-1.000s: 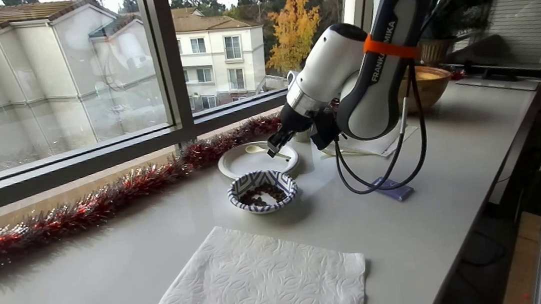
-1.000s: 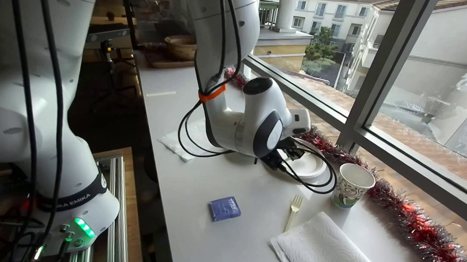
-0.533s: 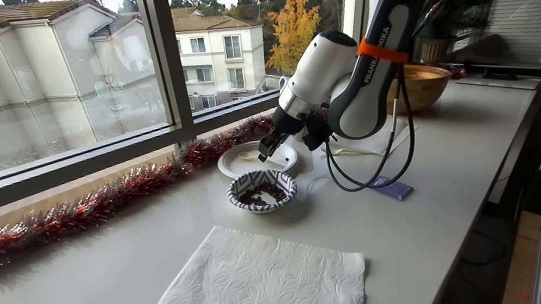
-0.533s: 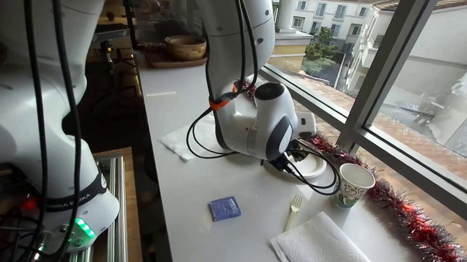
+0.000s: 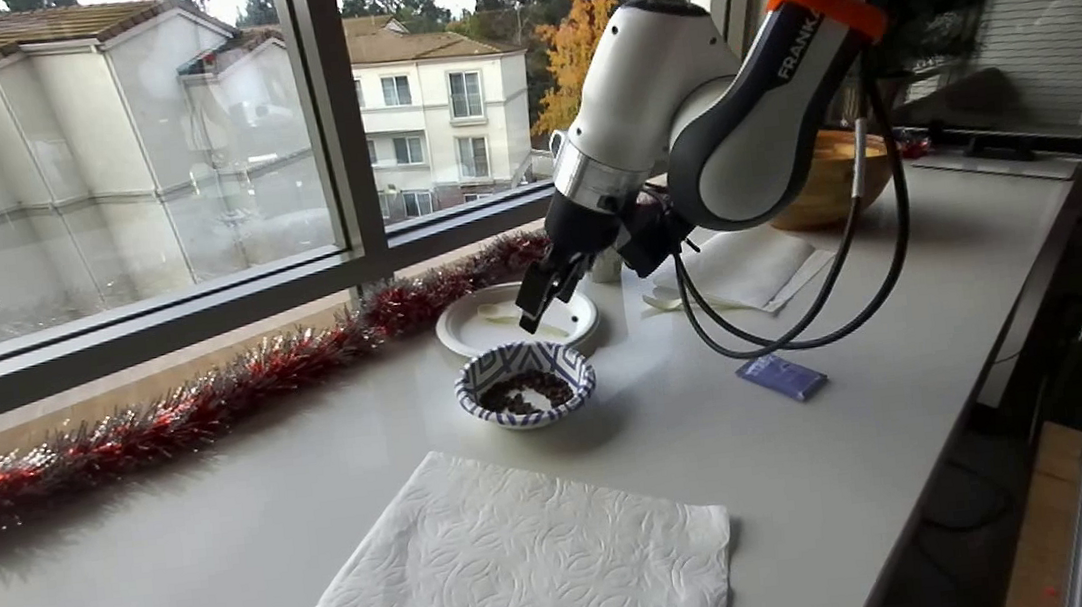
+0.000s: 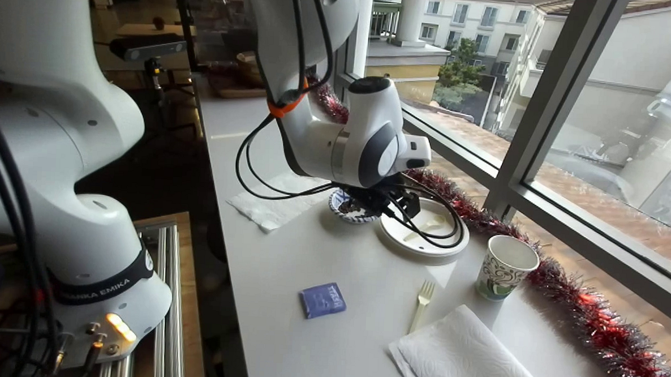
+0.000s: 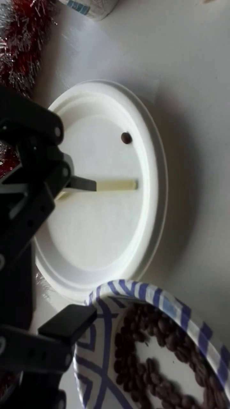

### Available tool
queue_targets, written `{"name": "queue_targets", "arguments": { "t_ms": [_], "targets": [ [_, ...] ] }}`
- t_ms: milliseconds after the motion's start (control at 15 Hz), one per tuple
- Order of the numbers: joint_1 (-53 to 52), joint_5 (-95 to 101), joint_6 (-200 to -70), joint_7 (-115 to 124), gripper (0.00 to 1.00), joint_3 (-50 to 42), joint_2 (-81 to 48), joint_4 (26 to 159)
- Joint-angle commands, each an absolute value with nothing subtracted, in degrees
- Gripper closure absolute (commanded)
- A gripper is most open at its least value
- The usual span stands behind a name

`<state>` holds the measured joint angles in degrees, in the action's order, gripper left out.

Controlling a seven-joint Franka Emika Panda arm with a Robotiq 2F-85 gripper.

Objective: Use the white spoon to place the contents in the bowl into the coffee cup on the right.

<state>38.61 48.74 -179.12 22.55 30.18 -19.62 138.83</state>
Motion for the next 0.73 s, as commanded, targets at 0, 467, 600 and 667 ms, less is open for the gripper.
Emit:
{"name": "queue_targets", "arguments": {
  "t_ms": [0,467,600,667],
  "targets": [
    [47.1,42.0,-172.9,20.3,0.00,39.8,-7.5,146.2],
    [47.0,16.3,-167.7,1.9,0.00,45.1,-6.3,145.8],
    [53.2,19.2,-166.6,3.8,0.00,50.8,-8.0,145.2],
    [39.3,12.7,-167.6,-0.6,0.00,37.9,-6.4,145.5]
  ]
}}
